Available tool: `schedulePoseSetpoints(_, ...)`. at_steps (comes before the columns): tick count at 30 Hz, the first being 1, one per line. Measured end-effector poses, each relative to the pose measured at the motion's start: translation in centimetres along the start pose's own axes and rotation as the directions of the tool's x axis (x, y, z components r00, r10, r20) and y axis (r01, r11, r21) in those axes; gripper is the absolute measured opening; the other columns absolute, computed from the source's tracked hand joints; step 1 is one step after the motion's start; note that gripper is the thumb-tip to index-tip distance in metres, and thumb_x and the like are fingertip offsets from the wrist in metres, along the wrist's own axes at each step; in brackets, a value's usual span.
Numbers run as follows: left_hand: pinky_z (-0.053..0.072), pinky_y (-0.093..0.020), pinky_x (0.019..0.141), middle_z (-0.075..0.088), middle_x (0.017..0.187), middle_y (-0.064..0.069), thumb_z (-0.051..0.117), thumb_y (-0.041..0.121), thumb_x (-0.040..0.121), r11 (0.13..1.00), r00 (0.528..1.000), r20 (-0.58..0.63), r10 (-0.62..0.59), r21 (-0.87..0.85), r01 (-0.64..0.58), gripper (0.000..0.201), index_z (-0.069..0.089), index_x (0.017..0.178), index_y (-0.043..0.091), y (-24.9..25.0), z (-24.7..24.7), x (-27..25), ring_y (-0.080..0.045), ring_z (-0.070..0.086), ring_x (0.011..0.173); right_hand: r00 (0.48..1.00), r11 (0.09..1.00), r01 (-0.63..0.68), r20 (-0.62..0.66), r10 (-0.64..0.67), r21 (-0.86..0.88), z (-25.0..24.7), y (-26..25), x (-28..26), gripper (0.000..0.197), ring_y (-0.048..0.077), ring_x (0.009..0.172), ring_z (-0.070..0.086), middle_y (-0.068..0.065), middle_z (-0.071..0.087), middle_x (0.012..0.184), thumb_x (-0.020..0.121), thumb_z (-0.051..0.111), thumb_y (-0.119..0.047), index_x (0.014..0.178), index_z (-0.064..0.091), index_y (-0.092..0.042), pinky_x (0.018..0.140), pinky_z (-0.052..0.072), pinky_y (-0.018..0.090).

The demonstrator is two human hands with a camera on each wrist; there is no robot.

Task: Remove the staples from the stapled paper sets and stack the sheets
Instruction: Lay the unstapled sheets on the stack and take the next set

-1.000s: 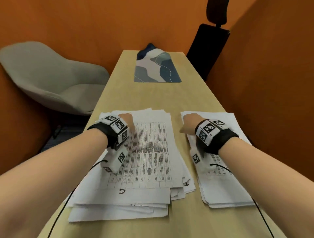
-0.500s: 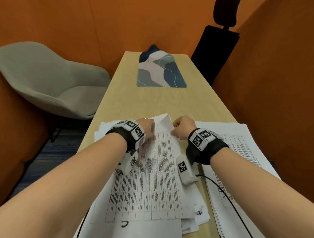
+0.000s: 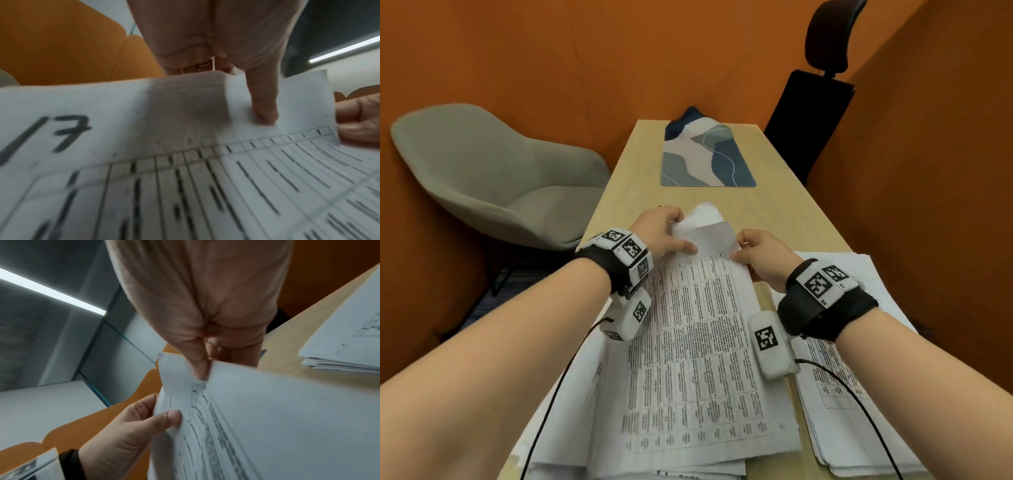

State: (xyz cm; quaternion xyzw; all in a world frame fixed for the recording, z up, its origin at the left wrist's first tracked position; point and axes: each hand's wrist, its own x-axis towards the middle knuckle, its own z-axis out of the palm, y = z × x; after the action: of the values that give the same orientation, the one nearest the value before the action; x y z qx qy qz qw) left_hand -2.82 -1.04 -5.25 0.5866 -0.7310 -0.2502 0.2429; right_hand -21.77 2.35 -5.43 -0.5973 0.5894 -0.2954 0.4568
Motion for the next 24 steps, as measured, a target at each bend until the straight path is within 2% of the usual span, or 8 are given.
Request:
schedulePoseSetpoints(4, 0.040, -0.017, 0.057, 0.054, 0.071, 0.003, 0.082, 0.022, 0.066, 0.993, 1.000, 0.030, 0.008, -0.122, -0.004, 0.033, 0.050, 0.069, 0.017, 1.5, -1.7, -2.2, -0.016, 0.052, 0.070, 0.998, 0.998, 0.063, -0.015, -0.063, -0.024, -0.3, -1.0, -2.1, 0.024, 0.027, 0.076, 0.052, 0.017, 0.052, 0.080, 0.091, 0.042, 0.003, 0.075, 0.047, -0.014, 0.066, 0.043, 0.037)
schedulePoseSetpoints(8, 0.031, -0.009, 0.040, 0.048, 0.063, 0.004, 0.083, 0.020, 0.065, 0.975, 1.000, -0.007, -0.003, -0.222, 0.002, 0.043, 0.040, 0.066, 0.018, 3.2, -3.0, -4.7, -0.009, 0.044, 0.055, 0.987, 0.988, 0.114, -0.098, -0.125, -0.104, -1.0, -1.8, -4.4, 0.020, 0.023, 0.064, 0.052, 0.012, 0.054, 0.072, 0.088, 0.052, 0.000, 0.086, 0.047, -0.019, 0.061, 0.042, 0.033)
schedulePoseSetpoints(12, 0.048, -0.020, 0.050, 0.062, 0.082, -0.004, 0.082, 0.016, 0.066, 0.927, 0.997, -0.045, -0.068, -0.373, 0.046, 0.045, 0.047, 0.092, 0.023, 3.9, -3.1, -7.4, -0.016, 0.060, 0.064, 0.996, 0.965, 0.075, -0.033, -0.086, -0.253, -2.5, -2.1, -6.6, 0.049, 0.023, 0.076, 0.057, 0.003, 0.055, 0.079, 0.076, 0.071, 0.001, 0.114, 0.046, -0.019, 0.075, 0.048, 0.036)
schedulePoseSetpoints(15, 0.048, -0.018, 0.057, 0.064, 0.098, -0.004, 0.079, 0.015, 0.071, 0.902, 0.989, -0.076, -0.126, -0.424, 0.082, 0.056, 0.050, 0.120, 0.018, 4.2, -2.2, -9.6, -0.017, 0.061, 0.079, 0.991, 0.894, 0.036, 0.133, 0.026, -0.447, -3.8, -1.7, -7.9, 0.043, 0.027, 0.091, 0.064, 0.003, 0.067, 0.092, 0.071, 0.076, -0.001, 0.105, 0.057, -0.017, 0.083, 0.052, 0.039)
schedulePoseSetpoints(18, 0.048, -0.014, 0.054, 0.068, 0.093, -0.006, 0.074, 0.021, 0.077, 0.911, 0.979, -0.045, -0.196, -0.379, 0.165, 0.034, 0.064, 0.107, 0.008, 3.7, -1.2, -11.2, -0.014, 0.060, 0.070, 0.964, 0.746, -0.018, 0.187, 0.190, -0.666, -4.6, -0.5, -9.0, 0.021, 0.020, 0.087, 0.065, -0.006, 0.069, 0.087, 0.071, 0.079, -0.015, 0.081, 0.063, -0.021, 0.091, 0.049, 0.040)
schedulePoseSetpoints(20, 0.047, -0.019, 0.060, 0.068, 0.100, -0.009, 0.073, 0.022, 0.079, 0.888, 0.962, -0.009, -0.273, -0.387, 0.249, 0.024, 0.066, 0.098, 0.010, 3.2, 0.1, -11.9, -0.017, 0.060, 0.073, 0.956, 0.656, -0.047, 0.157, 0.249, -0.753, -4.9, 0.5, -9.2, 0.017, 0.021, 0.089, 0.066, -0.004, 0.071, 0.088, 0.072, 0.079, -0.023, 0.081, 0.065, -0.019, 0.091, 0.049, 0.037)
schedulePoseSetpoints(22, 0.042, -0.021, 0.058, 0.066, 0.099, -0.007, 0.071, 0.022, 0.081, 0.894, 0.952, 0.002, -0.307, -0.341, 0.289, 0.019, 0.066, 0.093, 0.009, 2.7, 1.4, -12.5, -0.018, 0.056, 0.075, 0.958, 0.582, -0.059, 0.117, 0.261, -0.811, -4.9, 1.1, -9.0, 0.021, 0.023, 0.089, 0.066, 0.002, 0.069, 0.089, 0.075, 0.077, -0.028, 0.087, 0.067, -0.015, 0.083, 0.050, 0.029)
schedulePoseSetpoints(24, 0.046, -0.026, 0.068, 0.065, 0.098, -0.010, 0.070, 0.023, 0.081, 0.896, 0.942, 0.016, -0.335, -0.303, 0.324, 0.022, 0.066, 0.095, 0.006, 2.1, 2.5, -12.8, -0.022, 0.059, 0.080, 0.973, 0.513, -0.071, 0.054, 0.225, -0.855, -4.9, 1.6, -8.5, 0.023, 0.017, 0.073, 0.061, 0.005, 0.064, 0.081, 0.082, 0.070, -0.030, 0.087, 0.066, -0.009, 0.065, 0.047, 0.021)
